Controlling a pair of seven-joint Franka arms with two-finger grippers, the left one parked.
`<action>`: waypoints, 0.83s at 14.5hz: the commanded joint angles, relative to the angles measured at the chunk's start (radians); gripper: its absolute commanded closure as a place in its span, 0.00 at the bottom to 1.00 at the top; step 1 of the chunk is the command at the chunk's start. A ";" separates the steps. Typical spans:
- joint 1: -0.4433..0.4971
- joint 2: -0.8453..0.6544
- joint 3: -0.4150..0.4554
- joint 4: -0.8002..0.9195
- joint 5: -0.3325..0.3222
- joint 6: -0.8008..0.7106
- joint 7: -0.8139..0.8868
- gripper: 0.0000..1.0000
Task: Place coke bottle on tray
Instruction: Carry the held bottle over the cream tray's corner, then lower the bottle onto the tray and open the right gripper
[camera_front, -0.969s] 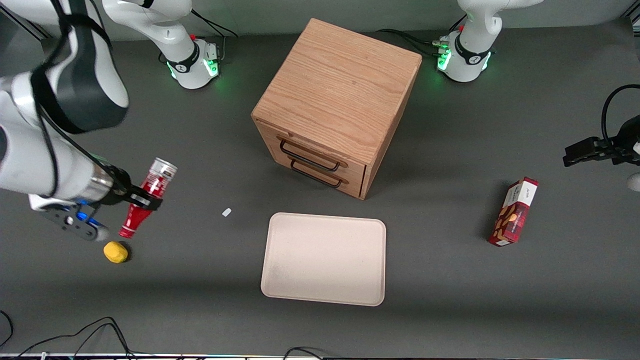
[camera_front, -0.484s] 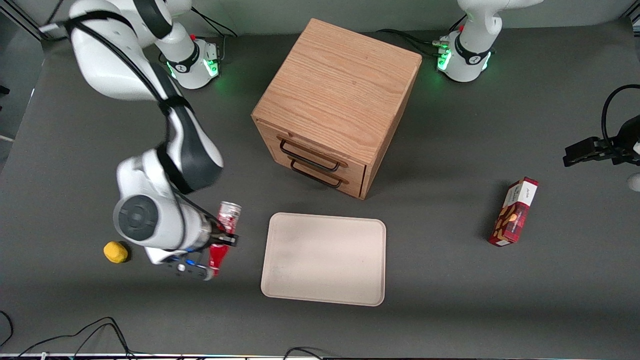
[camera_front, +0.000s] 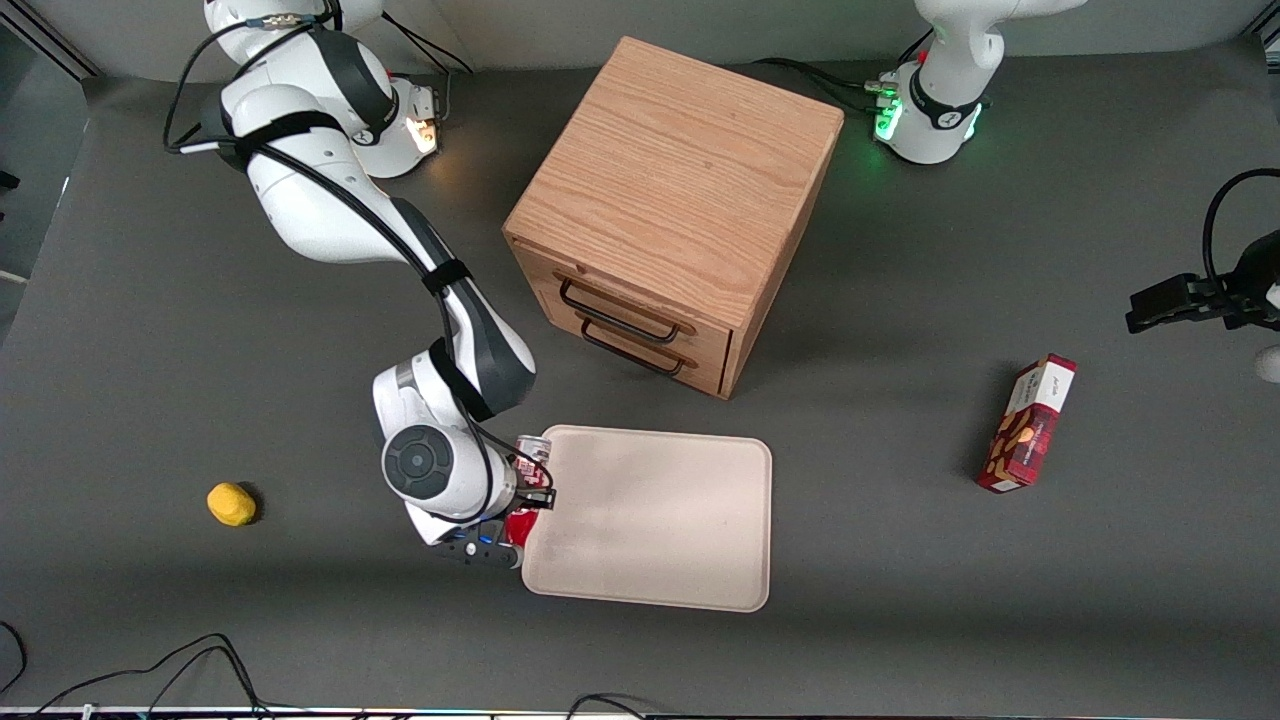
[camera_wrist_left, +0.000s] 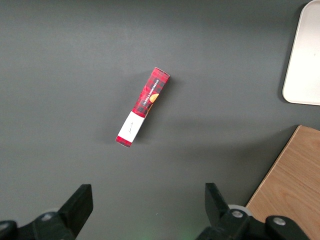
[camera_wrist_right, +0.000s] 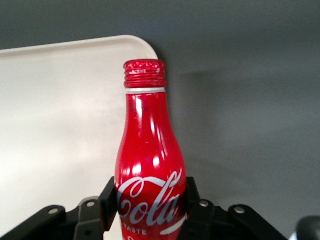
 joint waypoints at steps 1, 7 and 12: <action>0.021 0.049 -0.005 0.056 -0.011 0.038 -0.014 1.00; 0.021 0.075 -0.010 0.056 -0.012 0.106 -0.024 1.00; 0.021 0.083 -0.011 0.049 -0.012 0.141 -0.022 0.52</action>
